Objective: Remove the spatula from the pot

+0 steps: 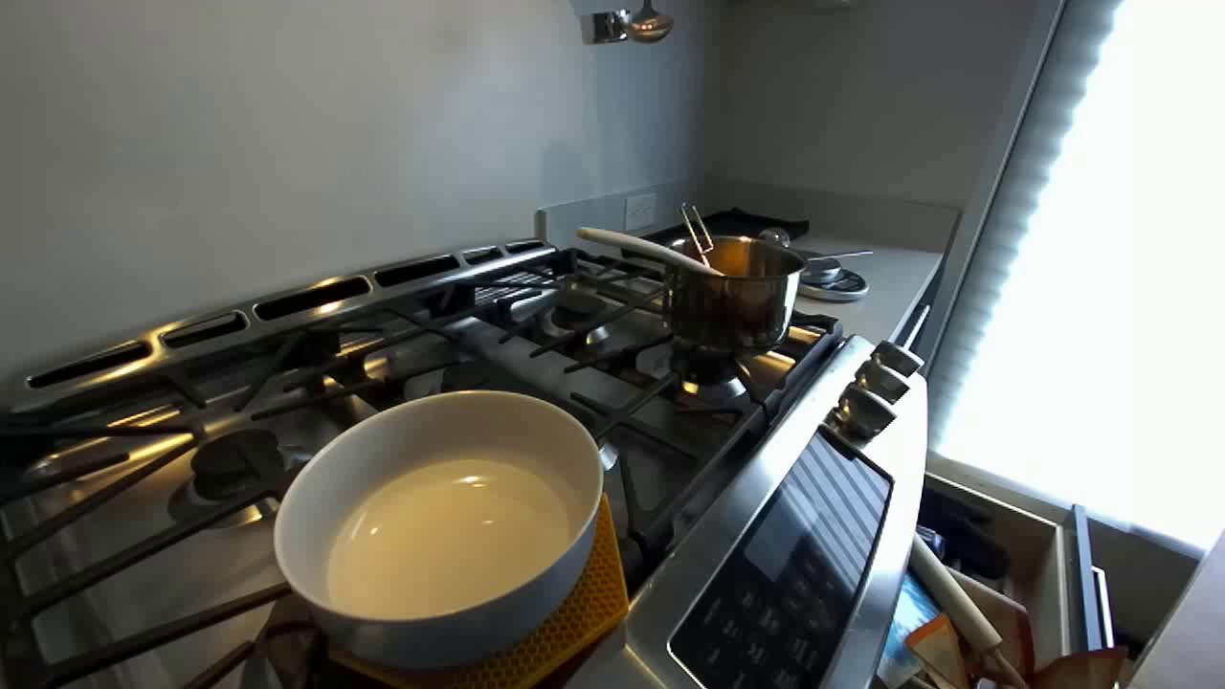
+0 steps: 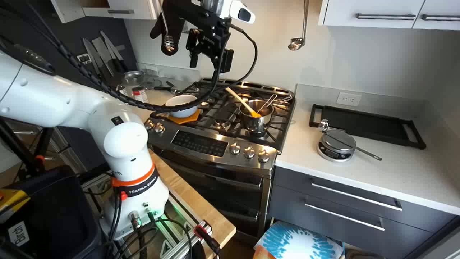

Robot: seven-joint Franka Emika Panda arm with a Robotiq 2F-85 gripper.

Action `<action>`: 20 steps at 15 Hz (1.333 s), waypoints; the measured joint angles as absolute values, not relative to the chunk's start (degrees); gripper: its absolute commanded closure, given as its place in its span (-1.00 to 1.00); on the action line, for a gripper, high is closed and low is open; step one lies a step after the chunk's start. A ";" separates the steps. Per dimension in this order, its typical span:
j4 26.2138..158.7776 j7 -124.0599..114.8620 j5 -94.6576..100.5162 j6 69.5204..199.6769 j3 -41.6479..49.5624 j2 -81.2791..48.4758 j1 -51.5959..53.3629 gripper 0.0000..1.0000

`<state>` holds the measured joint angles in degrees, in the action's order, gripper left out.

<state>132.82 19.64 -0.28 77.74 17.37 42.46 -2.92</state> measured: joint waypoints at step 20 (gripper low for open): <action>130.21 -12.41 -19.14 115.80 5.57 8.22 -3.65 -1.00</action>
